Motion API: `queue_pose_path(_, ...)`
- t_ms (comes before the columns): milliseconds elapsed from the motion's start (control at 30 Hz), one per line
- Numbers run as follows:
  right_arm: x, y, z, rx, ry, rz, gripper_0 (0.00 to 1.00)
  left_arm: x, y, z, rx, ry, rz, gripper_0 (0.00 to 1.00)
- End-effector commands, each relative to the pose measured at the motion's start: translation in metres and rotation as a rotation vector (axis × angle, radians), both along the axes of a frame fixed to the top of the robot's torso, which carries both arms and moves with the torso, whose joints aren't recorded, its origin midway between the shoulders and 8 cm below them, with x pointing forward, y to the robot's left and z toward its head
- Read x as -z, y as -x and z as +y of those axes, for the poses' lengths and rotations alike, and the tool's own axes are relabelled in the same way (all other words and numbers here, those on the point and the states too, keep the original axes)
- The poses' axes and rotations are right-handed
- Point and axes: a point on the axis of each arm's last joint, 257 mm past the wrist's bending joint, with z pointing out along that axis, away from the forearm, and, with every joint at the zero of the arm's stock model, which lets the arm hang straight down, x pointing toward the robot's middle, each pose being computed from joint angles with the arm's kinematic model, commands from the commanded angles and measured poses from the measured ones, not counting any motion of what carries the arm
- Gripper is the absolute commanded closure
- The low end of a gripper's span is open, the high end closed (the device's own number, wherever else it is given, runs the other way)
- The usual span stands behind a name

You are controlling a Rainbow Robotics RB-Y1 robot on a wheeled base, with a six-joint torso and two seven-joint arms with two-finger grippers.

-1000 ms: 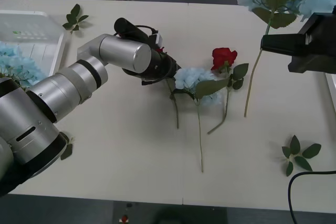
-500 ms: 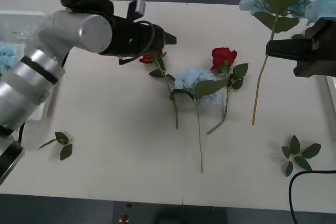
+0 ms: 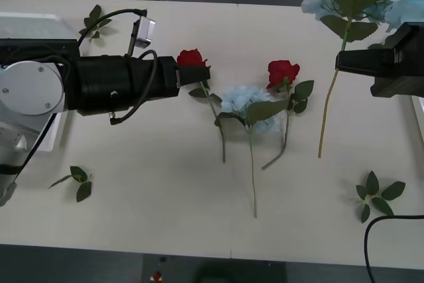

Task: Put the red flowers into the right box and the blue flowers into the left box

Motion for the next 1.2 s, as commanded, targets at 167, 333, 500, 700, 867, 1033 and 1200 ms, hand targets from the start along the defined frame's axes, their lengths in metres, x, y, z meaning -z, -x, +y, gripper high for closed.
queue_pose_path(167,-0.012,0.003,0.000,-0.016,0.037,-0.093,1.00,-0.064,0.041,-0.066,0.157,0.152,-0.112,0.00)
queue_pose_path(333,-0.012,0.003,0.000,-0.016,0.037,-0.093,1.00,-0.078,0.057,-0.090,0.210,0.140,-0.176,0.00)
queue_pose_path(500,-0.012,0.003,0.000,-0.016,0.037,-0.093,1.00,-0.082,0.077,-0.108,0.269,0.139,-0.182,0.00)
queue_pose_path(700,-0.012,0.003,0.000,-0.016,0.037,-0.093,1.00,-0.084,0.100,-0.136,0.347,0.144,-0.159,0.00)
queue_pose_path(867,-0.012,0.003,0.000,-0.016,0.037,-0.093,1.00,-0.086,0.120,-0.157,0.409,0.153,-0.130,0.00)
queue_pose_path(1033,-0.012,0.003,0.000,-0.016,0.037,-0.093,1.00,-0.085,0.135,-0.172,0.446,0.164,-0.103,0.00)
queue_pose_path(1200,-0.012,0.003,0.000,-0.016,0.037,-0.093,1.00,-0.084,0.143,-0.193,0.458,0.197,-0.077,0.00)
